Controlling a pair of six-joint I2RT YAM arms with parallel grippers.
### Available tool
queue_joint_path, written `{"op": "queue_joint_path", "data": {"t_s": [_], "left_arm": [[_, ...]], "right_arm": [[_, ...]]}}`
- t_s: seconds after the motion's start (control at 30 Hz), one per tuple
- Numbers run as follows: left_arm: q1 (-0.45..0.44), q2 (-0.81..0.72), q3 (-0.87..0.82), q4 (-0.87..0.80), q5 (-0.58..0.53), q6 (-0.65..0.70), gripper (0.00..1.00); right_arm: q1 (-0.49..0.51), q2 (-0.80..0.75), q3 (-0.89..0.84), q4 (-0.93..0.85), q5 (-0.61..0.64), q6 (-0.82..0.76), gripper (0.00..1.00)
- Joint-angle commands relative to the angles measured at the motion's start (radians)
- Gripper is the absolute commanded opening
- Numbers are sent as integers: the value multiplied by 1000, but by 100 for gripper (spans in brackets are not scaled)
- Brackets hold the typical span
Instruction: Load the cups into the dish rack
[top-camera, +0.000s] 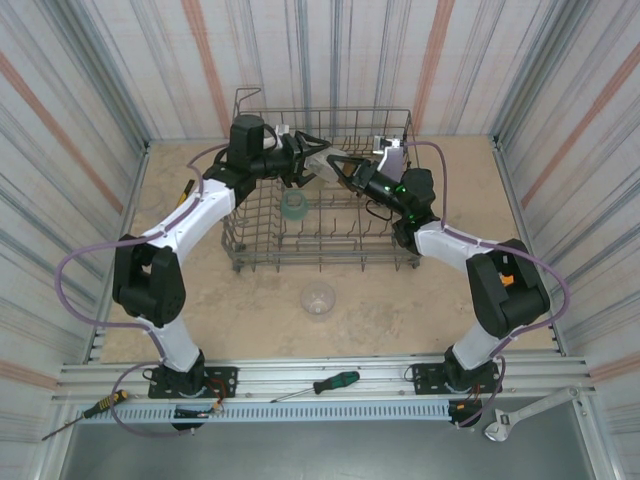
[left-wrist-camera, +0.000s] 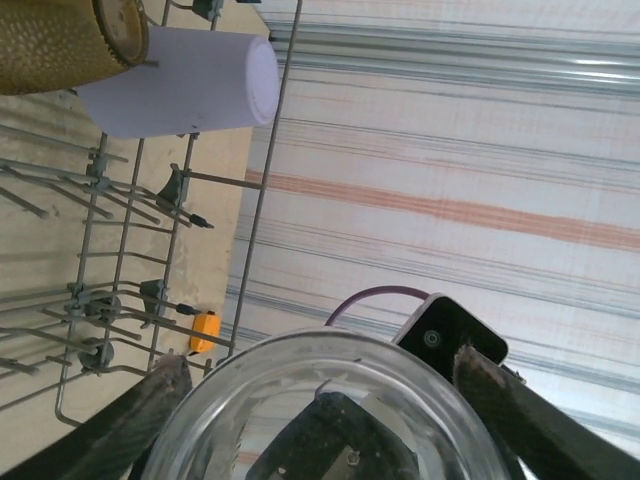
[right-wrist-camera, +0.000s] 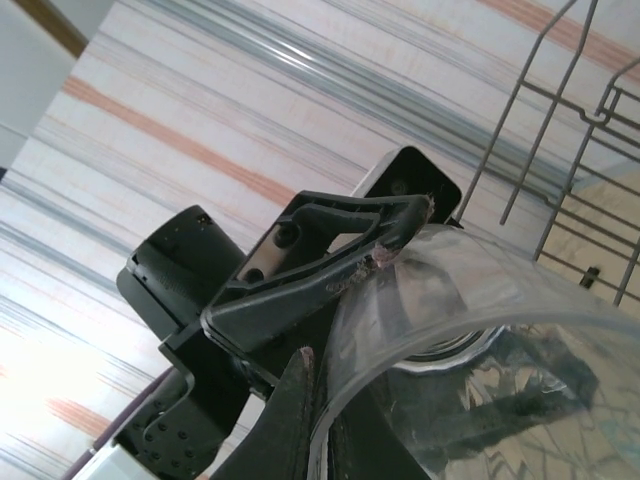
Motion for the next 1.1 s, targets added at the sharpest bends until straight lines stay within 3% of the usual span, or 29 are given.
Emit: {"op": "queue_joint_path", "data": {"t_s": [0.0,0.17,0.23,0.43,0.73,1.07], "left_arm": [[-2,-4,-13,57,48,-11,51],[-2,-15,-37,70,39,0,15],[0,-19,-42,76,36,3,1],[6,-31,-27,46,10,55,0],[12,-35,28,-59,-48,170,0],[7,-47,117,-202,-163,365,0]], "right_arm": [[-1,8,27,27,9,4,0],[-1,0,32,-10,14,1,1],[-2,-7,30,-20,15,-1,13],[-16,-52,26,-124,16,-39,29],[-40,-200,-14,-375,54,-177,64],[-55,-410,-7,-816,165,-370,77]]}}
